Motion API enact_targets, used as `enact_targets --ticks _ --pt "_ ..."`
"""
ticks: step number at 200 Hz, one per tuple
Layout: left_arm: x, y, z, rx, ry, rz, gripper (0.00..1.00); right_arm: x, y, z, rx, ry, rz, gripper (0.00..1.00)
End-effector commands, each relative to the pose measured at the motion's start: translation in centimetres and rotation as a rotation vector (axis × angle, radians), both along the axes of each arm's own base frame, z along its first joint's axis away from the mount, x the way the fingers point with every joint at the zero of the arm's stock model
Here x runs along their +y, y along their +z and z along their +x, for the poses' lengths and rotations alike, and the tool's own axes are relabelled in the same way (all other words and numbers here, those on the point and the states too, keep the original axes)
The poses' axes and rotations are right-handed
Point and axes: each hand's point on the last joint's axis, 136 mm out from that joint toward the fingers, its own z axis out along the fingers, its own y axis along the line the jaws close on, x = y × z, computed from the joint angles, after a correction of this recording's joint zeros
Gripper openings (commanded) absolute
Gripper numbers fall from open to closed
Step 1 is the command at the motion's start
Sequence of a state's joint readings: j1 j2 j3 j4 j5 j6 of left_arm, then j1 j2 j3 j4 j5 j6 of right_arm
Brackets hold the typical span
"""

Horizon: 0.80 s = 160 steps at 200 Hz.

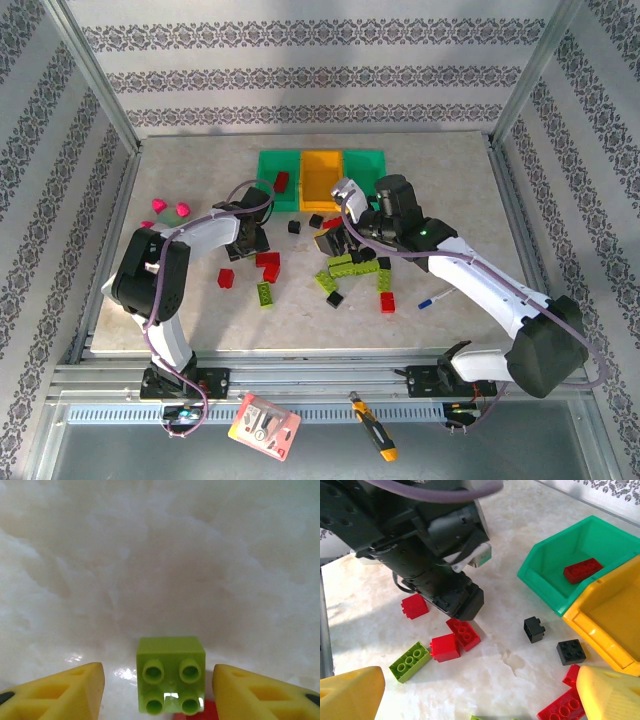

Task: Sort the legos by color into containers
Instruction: Pick up the lego from the center of the table.

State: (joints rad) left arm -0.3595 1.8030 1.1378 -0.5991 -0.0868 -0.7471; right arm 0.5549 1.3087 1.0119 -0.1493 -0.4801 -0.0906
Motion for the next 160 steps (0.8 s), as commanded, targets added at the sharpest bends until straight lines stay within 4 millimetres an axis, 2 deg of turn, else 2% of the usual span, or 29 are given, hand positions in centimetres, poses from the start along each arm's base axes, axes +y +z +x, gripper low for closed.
enact_targets --ticks 1,24,45,76,98,120,160 --pt "0.3 -0.7 -0.2 0.046 0.025 -0.002 0.46 0.4 0.6 -0.8 -0.019 0.042 0.007 0.98" --pt "0.4 -1.0 -0.2 0.055 0.02 0.0 0.32 0.6 0.9 -0.8 -0.017 0.048 0.006 0.98" --pt "0.3 -0.1 0.1 0.038 0.007 0.001 0.22 0.8 1.4 -0.9 -0.022 0.056 0.014 0.98" --pt "-0.2 2.8 1.0 -0.028 -0.047 0.004 0.21 0.9 2.2 -1.1 -0.028 0.062 0.03 0.98" --pt "-1.7 5.8 2.7 -0.121 -0.11 -0.001 0.22 0.8 2.6 -1.1 -0.036 0.051 0.035 0.98" --pt "-4.3 8.7 4.8 -0.22 -0.191 -0.038 0.23 0.4 2.7 -0.9 -0.052 0.024 0.028 0.98" --pt "-8.7 12.1 9.6 -0.364 -0.328 -0.049 0.25 -1.3 2.6 0.1 -0.078 -0.072 0.032 0.98"
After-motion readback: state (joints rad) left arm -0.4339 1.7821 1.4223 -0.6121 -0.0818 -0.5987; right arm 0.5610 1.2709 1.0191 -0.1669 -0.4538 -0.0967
